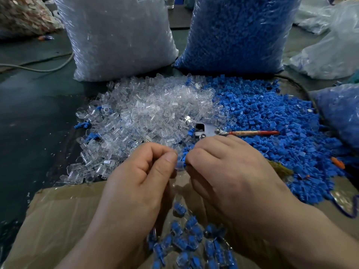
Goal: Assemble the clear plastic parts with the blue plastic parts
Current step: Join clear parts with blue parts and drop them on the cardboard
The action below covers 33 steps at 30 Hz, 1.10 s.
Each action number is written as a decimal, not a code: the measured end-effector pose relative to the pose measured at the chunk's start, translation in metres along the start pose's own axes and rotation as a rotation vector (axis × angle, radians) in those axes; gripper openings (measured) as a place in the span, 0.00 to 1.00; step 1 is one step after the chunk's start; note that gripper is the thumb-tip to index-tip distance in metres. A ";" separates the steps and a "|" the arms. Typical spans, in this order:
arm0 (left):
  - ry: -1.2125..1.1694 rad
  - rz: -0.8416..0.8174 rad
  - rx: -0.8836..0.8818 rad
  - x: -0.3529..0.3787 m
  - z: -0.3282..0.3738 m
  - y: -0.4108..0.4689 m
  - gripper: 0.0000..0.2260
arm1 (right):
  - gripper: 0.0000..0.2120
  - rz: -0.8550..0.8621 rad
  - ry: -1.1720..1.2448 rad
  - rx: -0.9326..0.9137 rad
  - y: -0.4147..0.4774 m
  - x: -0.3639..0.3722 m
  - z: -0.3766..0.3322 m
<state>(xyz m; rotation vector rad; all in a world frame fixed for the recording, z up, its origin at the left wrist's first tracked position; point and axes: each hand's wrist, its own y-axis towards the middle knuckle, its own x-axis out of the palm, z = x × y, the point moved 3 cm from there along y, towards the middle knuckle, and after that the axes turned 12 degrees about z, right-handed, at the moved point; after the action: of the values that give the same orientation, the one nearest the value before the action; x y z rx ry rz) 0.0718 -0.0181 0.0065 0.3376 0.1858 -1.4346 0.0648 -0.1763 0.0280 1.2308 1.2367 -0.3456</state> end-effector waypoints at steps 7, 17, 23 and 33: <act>-0.038 -0.146 0.031 -0.001 -0.002 0.004 0.21 | 0.12 0.011 0.217 0.186 0.000 -0.003 -0.010; 0.419 -0.250 0.321 -0.013 -0.001 0.012 0.06 | 0.19 -0.325 0.158 0.462 -0.009 -0.003 0.009; 0.634 -0.336 0.491 0.001 -0.002 0.003 0.11 | 0.20 -0.234 -0.153 0.326 -0.010 0.012 0.011; 0.885 -0.043 0.428 -0.002 -0.005 0.013 0.27 | 0.11 -0.157 -0.094 0.207 0.003 0.037 0.014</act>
<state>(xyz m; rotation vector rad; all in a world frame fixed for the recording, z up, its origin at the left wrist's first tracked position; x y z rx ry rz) 0.0844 -0.0129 0.0037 1.3214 0.6024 -1.2755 0.0875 -0.1726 -0.0037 1.2797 1.2422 -0.6539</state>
